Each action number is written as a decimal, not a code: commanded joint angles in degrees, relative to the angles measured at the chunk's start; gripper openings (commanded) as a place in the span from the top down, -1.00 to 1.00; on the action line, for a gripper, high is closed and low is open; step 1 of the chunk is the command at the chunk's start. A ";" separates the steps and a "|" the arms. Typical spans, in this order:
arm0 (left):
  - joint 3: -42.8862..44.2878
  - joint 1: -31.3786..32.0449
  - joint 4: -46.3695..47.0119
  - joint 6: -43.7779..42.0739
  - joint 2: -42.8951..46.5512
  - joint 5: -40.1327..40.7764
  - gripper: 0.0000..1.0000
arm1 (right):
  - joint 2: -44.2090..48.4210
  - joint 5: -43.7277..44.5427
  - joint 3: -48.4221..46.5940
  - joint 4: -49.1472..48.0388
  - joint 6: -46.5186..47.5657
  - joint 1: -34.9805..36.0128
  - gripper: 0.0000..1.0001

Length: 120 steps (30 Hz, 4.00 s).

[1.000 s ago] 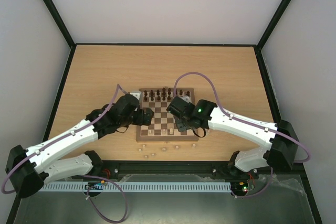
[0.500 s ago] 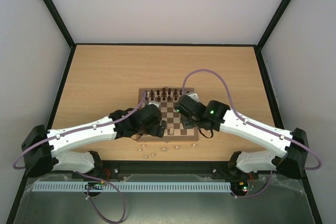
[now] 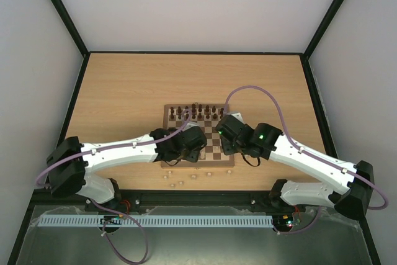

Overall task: Set up the chess pieces on the board
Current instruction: Place the chess piece on the chessboard, then adjust the chess piece on the chessboard.

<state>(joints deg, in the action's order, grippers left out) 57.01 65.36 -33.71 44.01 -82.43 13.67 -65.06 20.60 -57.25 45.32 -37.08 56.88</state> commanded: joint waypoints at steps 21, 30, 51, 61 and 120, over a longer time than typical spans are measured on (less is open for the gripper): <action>0.29 0.47 0.18 1.23 -3.36 -0.63 -0.15 | -0.34 -3.22 1.78 -1.34 3.22 -0.54 0.69; 0.52 0.49 -1.51 2.57 3.00 2.82 -0.42 | -3.70 -6.56 2.31 -3.78 3.77 0.85 0.69; -5.78 0.22 -4.98 6.99 28.49 10.90 -0.61 | -16.98 0.71 0.94 -6.34 -3.23 9.92 0.63; -6.98 -0.52 -5.16 6.14 29.79 10.78 -0.63 | -19.58 1.37 0.79 -9.69 -3.19 9.91 0.63; -3.97 -3.76 -12.41 7.31 42.48 16.95 -0.98 | -29.53 -7.45 -13.13 -6.22 2.92 12.53 0.16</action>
<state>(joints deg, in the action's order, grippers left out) 52.66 61.95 -44.60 50.72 -40.95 29.02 -93.14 12.67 -68.01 36.97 -34.46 69.10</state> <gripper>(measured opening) 0.990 0.423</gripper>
